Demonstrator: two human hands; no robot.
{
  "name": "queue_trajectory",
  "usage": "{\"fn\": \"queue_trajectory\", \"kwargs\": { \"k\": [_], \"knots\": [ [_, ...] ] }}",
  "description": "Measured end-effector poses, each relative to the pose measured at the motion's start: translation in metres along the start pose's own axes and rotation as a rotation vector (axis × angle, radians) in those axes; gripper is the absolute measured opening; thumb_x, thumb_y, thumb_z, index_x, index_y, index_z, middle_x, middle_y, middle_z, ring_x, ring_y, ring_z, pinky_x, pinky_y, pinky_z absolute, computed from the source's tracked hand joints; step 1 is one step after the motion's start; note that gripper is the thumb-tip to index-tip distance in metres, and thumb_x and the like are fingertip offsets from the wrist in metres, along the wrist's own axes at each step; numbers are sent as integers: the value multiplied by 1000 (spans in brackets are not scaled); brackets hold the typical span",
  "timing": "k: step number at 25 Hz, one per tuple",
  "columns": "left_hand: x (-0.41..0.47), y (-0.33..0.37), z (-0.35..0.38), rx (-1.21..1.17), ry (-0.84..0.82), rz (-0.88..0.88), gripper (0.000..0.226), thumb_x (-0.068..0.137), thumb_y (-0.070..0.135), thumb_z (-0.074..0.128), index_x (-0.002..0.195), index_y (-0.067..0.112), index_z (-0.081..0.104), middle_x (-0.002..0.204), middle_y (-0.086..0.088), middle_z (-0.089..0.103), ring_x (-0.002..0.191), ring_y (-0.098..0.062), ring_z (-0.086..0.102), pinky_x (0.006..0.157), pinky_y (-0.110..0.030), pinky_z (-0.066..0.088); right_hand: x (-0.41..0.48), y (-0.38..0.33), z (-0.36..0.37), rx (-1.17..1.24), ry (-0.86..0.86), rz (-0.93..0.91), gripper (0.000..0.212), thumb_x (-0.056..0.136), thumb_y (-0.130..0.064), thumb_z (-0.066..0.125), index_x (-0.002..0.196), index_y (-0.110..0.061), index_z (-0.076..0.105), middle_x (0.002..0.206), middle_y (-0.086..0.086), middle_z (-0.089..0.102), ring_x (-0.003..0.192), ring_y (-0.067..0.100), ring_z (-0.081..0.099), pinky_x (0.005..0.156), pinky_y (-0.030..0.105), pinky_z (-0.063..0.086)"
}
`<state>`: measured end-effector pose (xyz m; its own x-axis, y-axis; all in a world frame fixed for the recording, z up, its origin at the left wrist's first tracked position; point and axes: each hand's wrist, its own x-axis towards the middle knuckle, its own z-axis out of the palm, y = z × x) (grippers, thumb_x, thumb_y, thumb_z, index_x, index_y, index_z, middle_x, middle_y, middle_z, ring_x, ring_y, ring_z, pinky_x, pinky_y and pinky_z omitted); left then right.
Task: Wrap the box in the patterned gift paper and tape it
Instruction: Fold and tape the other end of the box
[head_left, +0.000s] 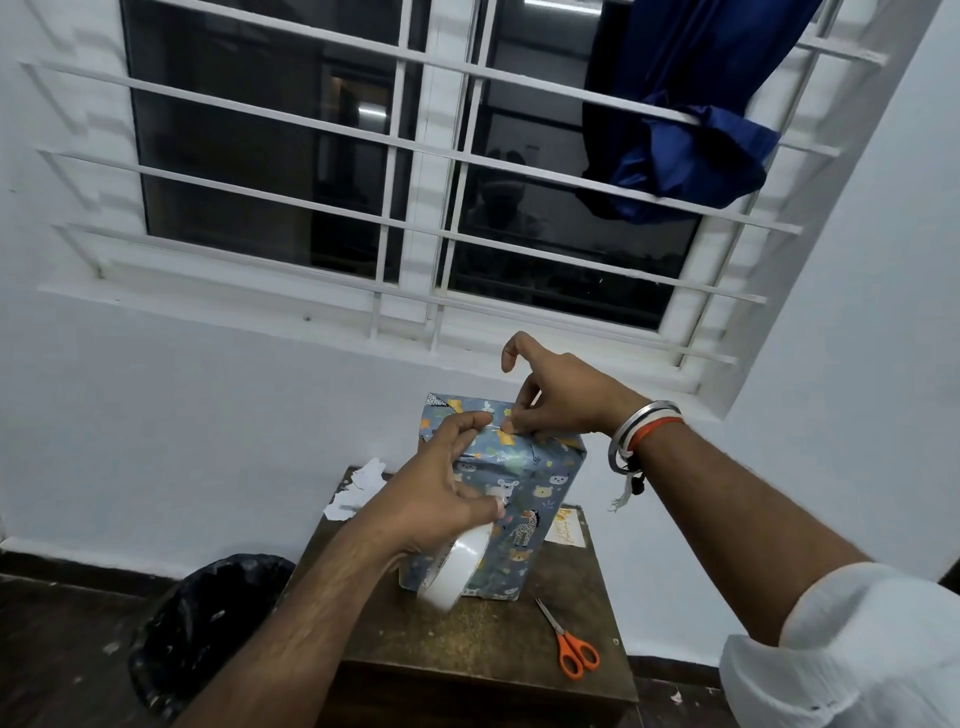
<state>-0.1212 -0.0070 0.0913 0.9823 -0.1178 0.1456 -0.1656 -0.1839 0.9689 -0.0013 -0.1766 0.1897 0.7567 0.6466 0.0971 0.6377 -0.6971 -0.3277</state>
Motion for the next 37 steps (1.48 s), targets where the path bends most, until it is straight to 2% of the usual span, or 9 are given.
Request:
{"fn": "queue_trajectory", "kwargs": {
  "k": [6,10,15,17,19,24,27,30,37],
  "knots": [
    [2,-6,1,-33,-4,9,88,80,2,83,142,45,38,166,8,25,85,-27,78,98,-49,56,0,11,5,-13,91,124,30,81,-36,86,103,-25,68,96,-4,71,66,10,67,56,16,47],
    [6,-6,1,-119,-14,38,84,76,-1,83,130,50,44,163,7,34,92,-31,77,99,-56,55,-4,15,18,89,212,155,17,92,-26,76,108,-23,70,104,3,72,72,20,73,75,36,62],
    [-16,-5,1,-310,105,87,68,81,-12,76,128,30,50,148,6,54,96,-33,76,96,-59,55,-9,8,9,-90,-64,103,68,90,-61,67,148,-29,53,146,-1,58,126,21,58,104,34,44],
    [-32,-10,0,-371,178,90,62,82,-12,75,125,27,52,143,13,60,97,-36,75,98,-63,53,-16,0,5,-245,-203,48,98,75,-67,79,155,-24,42,147,-3,57,125,20,59,104,33,44],
    [-45,-16,-1,-403,229,97,57,83,-10,75,123,24,52,142,15,61,97,-36,75,99,-62,53,-23,-2,12,-303,-148,-43,88,69,-61,87,142,-22,54,128,-3,68,109,20,66,92,32,52],
    [-69,-36,-11,-465,372,71,69,65,0,88,121,26,57,134,5,67,103,-31,74,93,-50,57,-58,21,14,8,150,75,55,71,-58,86,114,-26,71,98,-8,76,84,13,71,76,33,58],
    [-75,-62,-15,-543,468,44,68,74,-15,78,123,26,58,132,-4,66,101,-28,73,83,-45,61,-85,60,39,602,214,290,48,75,-49,87,108,-16,78,94,5,80,82,21,76,69,31,58],
    [-80,-86,-8,-575,475,-9,66,78,-17,72,128,25,57,125,-5,70,105,-27,72,74,-35,63,-103,93,92,950,201,568,71,66,-54,89,108,3,76,99,22,77,82,32,73,73,35,54],
    [-74,-137,-6,-519,416,-143,73,72,-16,80,131,22,56,126,0,71,109,-23,73,73,-34,63,-110,125,182,1241,111,769,60,74,-43,84,118,-4,73,108,19,77,99,38,75,91,49,60]
  ]
}}
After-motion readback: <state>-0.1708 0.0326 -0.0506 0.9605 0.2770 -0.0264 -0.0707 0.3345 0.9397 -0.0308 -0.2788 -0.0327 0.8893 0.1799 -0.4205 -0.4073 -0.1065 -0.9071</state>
